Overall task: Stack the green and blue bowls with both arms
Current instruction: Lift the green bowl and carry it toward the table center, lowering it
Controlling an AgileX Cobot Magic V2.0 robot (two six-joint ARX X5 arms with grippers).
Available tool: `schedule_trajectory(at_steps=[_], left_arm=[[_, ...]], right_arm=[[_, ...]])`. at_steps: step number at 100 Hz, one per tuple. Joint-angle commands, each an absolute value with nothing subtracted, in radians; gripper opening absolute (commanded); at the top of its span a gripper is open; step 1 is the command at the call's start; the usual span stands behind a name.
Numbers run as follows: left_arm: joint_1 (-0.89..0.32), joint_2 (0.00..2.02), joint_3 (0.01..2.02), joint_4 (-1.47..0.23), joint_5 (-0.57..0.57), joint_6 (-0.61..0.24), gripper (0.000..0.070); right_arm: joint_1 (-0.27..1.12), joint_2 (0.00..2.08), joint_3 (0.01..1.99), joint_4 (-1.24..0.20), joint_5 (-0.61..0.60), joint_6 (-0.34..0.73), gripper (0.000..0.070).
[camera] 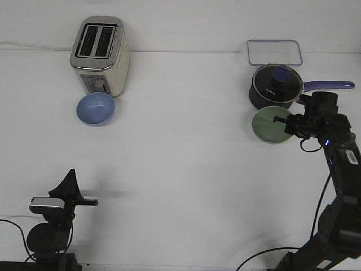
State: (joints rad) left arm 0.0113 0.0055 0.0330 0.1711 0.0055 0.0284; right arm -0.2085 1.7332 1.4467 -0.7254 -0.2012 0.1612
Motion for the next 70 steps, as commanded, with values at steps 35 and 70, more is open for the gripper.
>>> schedule_trajectory(at_steps=[35, 70], left_arm=[[0.013, 0.005, 0.014, 0.181, 0.008, 0.038, 0.0015], [0.013, 0.005, 0.014, 0.181, 0.008, 0.038, 0.0015]], right_arm=[[-0.065, 1.364, 1.431, -0.872, -0.37, 0.182, 0.0001], [0.379, 1.272, 1.157, -0.715, -0.358, 0.326, 0.0001]])
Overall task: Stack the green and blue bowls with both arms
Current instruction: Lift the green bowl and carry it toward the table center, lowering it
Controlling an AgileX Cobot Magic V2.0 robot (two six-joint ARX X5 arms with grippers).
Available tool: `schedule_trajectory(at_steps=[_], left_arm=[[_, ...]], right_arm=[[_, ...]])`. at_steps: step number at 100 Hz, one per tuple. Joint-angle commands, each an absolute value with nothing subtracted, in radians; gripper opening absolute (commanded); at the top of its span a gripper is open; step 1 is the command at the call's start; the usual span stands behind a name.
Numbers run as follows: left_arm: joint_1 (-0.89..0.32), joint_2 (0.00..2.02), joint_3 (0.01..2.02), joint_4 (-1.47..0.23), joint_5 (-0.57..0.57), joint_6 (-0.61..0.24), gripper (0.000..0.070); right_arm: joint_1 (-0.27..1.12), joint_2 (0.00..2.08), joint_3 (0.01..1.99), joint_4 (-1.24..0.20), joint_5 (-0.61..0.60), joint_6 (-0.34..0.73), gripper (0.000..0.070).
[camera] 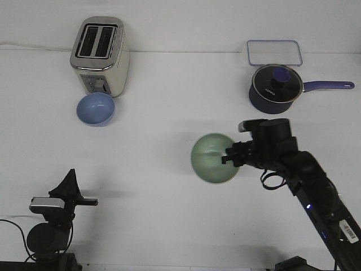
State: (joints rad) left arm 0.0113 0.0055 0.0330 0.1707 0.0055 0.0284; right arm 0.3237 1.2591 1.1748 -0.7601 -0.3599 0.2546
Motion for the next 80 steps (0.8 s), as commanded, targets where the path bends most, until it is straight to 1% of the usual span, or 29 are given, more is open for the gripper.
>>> schedule_trajectory(at_steps=[1, 9, 20, 34, 53, 71, 76, 80], left_arm=[[0.013, 0.005, 0.014, 0.181, 0.008, 0.038, 0.0015], [0.013, 0.005, 0.014, 0.181, 0.008, 0.038, 0.0015], [0.013, 0.005, 0.014, 0.181, 0.008, 0.038, 0.0015], [0.013, 0.005, 0.014, 0.181, 0.008, 0.038, 0.0015], [0.013, 0.005, 0.014, 0.181, 0.008, 0.038, 0.0015], [0.013, 0.005, 0.014, 0.181, 0.008, 0.038, 0.0015], [0.013, 0.005, 0.014, 0.181, 0.008, 0.038, 0.0015], [0.013, 0.005, 0.014, 0.181, 0.008, 0.038, 0.0015]], right_arm=[[0.389, 1.274, 1.149, -0.707, -0.358, 0.331, 0.0001], [0.473, 1.304, 1.099, -0.65, -0.34, 0.363, 0.0001], [0.567, 1.358, 1.066, -0.616, -0.282, 0.373, 0.0001], [0.628, 1.452, 1.065, -0.602, -0.268, 0.369, 0.0001], [0.643, 1.552, 1.065, -0.576, -0.268, 0.368, 0.0001], [0.643, 1.586, 1.065, -0.579, -0.271, 0.342, 0.0003], [0.643, 1.586, 1.065, -0.585, -0.273, 0.339, 0.003], [0.643, 1.586, 1.065, -0.59, -0.273, 0.332, 0.0102]])
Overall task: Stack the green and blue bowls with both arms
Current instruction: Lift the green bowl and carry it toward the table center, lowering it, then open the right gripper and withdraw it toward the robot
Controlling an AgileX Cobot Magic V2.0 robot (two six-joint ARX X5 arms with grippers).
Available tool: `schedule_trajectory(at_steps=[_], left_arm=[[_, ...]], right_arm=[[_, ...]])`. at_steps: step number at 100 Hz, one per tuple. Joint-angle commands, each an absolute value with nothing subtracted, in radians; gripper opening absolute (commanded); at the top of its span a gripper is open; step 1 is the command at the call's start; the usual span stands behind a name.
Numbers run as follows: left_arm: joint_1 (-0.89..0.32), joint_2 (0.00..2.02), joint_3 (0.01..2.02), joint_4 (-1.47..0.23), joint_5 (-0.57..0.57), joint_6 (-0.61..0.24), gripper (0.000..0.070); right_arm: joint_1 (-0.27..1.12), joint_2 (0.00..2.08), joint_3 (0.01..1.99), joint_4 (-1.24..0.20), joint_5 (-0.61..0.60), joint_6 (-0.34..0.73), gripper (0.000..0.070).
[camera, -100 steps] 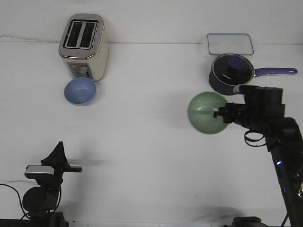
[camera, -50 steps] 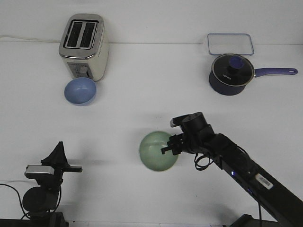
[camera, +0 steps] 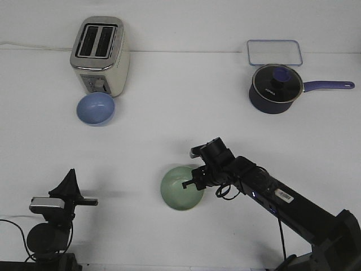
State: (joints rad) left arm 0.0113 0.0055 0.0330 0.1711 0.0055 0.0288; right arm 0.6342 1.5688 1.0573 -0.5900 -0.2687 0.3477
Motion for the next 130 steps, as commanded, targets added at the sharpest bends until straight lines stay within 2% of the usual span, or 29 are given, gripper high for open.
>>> schedule_trajectory(at_steps=[1, 7, 11, 30, 56, 77, 87, 96, 108, 130], left_arm=[[0.013, 0.005, 0.014, 0.181, 0.008, 0.038, 0.0015], [0.013, 0.005, 0.014, 0.181, 0.008, 0.038, 0.0015], [0.013, 0.005, 0.014, 0.181, 0.008, 0.038, 0.0015], [0.013, 0.005, 0.014, 0.182, 0.008, 0.038, 0.0015], [0.013, 0.005, 0.014, 0.181, 0.008, 0.018, 0.0015], [0.013, 0.005, 0.014, 0.178, 0.008, -0.083, 0.0011], [0.013, 0.005, 0.015, 0.181, 0.008, -0.171, 0.0011], [0.013, 0.005, 0.02, 0.181, 0.008, -0.273, 0.0011], [0.013, 0.005, 0.044, 0.152, 0.008, -0.381, 0.0012], [0.013, 0.083, 0.164, -0.012, 0.007, -0.409, 0.0014]], right_arm=[[0.643, 1.586, 1.065, -0.591, -0.273, 0.332, 0.0118], [0.643, 1.586, 1.065, -0.595, -0.272, 0.319, 0.0211], [0.643, 1.586, 1.065, -0.595, -0.272, 0.313, 0.0242], [0.632, 1.568, 1.068, -0.576, -0.266, 0.293, 0.0296], [0.519, 1.421, 1.081, -0.464, -0.253, 0.247, 0.0296], [0.334, 1.29, 1.081, -0.352, -0.228, 0.212, 0.0296], [0.238, 1.23, 1.081, -0.322, -0.228, 0.212, 0.0296], [0.17, 1.172, 1.08, -0.335, -0.235, 0.196, 0.0296], [0.112, 1.07, 1.067, -0.408, -0.229, 0.117, 0.0296], [0.059, 0.846, 0.891, -0.388, -0.228, 0.097, 0.0295]])
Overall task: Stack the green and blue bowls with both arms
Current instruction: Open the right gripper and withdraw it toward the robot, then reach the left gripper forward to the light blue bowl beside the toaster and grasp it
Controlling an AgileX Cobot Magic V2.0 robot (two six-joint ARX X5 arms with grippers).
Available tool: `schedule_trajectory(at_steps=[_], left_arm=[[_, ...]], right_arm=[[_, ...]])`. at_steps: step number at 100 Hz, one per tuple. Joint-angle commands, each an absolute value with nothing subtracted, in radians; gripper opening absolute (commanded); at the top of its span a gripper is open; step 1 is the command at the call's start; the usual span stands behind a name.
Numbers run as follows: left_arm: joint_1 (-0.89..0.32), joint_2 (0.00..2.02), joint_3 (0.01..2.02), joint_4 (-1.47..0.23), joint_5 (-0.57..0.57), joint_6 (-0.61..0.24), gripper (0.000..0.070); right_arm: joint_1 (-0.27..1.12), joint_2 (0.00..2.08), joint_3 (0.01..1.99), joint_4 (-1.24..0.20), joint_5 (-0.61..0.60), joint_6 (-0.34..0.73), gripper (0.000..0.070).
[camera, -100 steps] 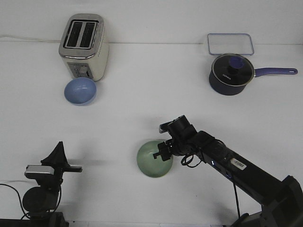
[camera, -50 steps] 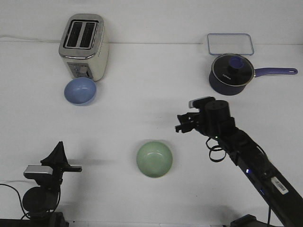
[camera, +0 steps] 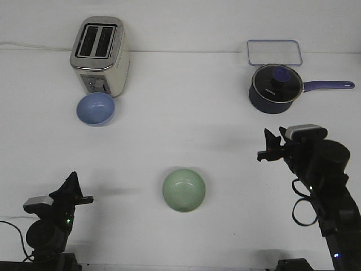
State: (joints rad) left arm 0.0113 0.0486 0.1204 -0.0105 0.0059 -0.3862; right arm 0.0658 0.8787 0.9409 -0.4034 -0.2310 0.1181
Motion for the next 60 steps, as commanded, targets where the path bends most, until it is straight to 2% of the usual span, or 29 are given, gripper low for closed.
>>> schedule_trajectory(at_steps=[1, 13, 27, 47, 53, 60], left_arm=[[0.013, 0.092, 0.171, -0.015, 0.007, -0.409, 0.0014], [0.014, 0.248, 0.276, -0.045, 0.007, -0.409, 0.0014], [0.02, 0.524, 0.46, -0.115, 0.007, -0.403, 0.0014], [0.057, 0.962, 0.837, -0.311, 0.007, -0.309, 0.0026], [0.073, 1.069, 0.941, -0.348, 0.007, -0.304, 0.0117], [0.09, 1.181, 1.048, -0.373, 0.009, -0.304, 0.031]], right_arm=[[0.057, 0.837, 0.879, -0.383, -0.228, 0.098, 0.0295], [0.049, 0.743, 0.739, -0.329, -0.236, 0.116, 0.0295], [0.049, 0.669, 0.612, -0.282, -0.236, 0.138, 0.0295], [0.049, 0.599, 0.551, -0.285, -0.239, 0.136, 0.0295], [0.049, 0.586, 0.551, -0.284, -0.24, 0.13, 0.0295], [0.049, 0.572, 0.551, -0.284, -0.251, 0.13, 0.0295]])
